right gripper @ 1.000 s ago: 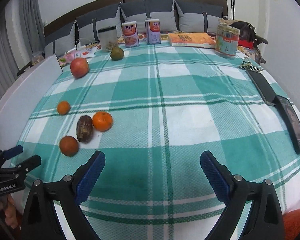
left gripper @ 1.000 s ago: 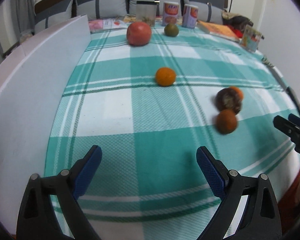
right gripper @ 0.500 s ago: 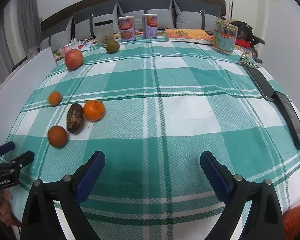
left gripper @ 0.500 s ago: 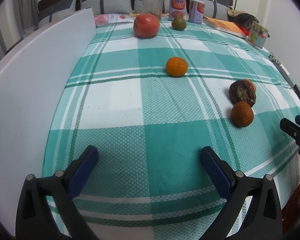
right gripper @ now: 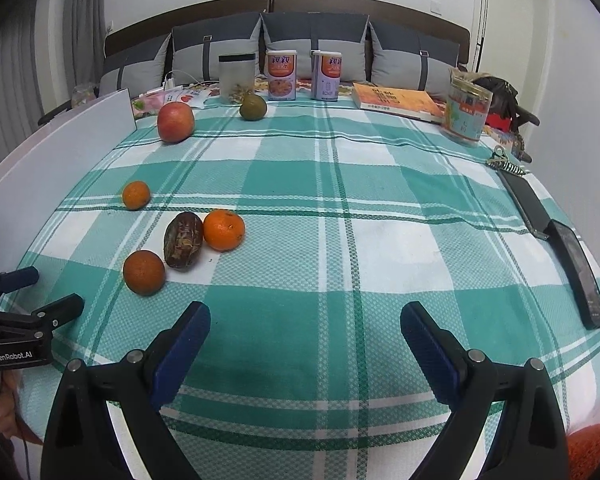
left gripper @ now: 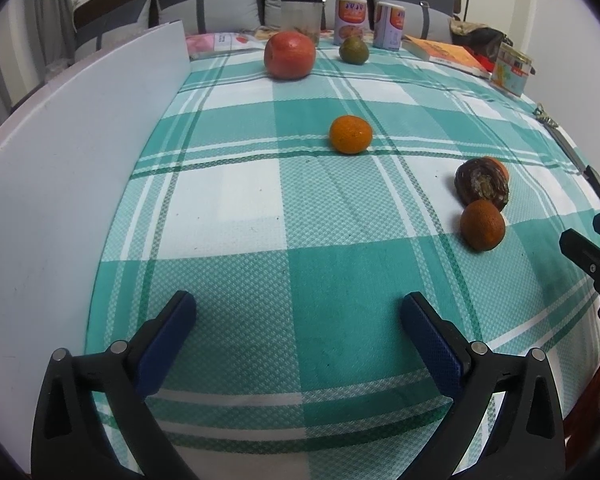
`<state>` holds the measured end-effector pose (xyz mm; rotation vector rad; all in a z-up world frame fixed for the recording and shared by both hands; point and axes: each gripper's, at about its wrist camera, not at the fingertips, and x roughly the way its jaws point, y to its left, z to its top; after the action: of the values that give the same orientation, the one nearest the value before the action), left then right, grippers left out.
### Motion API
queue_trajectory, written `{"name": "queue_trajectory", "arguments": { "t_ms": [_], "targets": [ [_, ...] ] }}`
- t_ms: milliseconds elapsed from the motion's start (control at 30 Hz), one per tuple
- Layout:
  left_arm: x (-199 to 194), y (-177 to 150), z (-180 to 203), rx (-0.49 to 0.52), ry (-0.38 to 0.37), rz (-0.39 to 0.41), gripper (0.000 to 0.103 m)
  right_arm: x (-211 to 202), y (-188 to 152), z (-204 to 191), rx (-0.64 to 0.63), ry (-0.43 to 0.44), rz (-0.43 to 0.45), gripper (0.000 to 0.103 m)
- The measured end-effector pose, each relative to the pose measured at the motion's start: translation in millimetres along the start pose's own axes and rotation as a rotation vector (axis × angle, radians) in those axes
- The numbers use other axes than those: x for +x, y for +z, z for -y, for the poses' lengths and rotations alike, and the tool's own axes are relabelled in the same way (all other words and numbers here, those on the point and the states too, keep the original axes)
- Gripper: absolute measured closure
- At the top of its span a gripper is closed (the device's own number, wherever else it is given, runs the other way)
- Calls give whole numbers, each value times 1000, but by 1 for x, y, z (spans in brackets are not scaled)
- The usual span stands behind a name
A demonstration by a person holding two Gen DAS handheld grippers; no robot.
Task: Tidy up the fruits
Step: 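Bring both tools back over the cloth toward the oranges, then move the left tool to the red apple and close on it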
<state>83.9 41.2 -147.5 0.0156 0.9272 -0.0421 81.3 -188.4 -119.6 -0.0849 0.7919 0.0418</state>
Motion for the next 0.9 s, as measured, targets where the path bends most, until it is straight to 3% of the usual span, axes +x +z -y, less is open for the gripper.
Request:
{"name": "queue_trajectory", "arguments": {
  "t_ms": [367,600,733,800,900],
  "targets": [
    [-1,-1,-1,1,-8,2,1,14,8,20,41,-69,-23,7],
    [-1,13,-5,2,-72,-53,2,31,13,30,75,-56,-69,7],
    [-1,58,-11,-27,-125,-29,2,37,16,34,96,-31,-84,7],
    [2,97,-16,-53,-144,-8,2,40,17,36,107,-19,-89,7],
    [19,140,-21,-99,-197,-29,2,43,19,39,124,-1,-98,7]
  ]
}}
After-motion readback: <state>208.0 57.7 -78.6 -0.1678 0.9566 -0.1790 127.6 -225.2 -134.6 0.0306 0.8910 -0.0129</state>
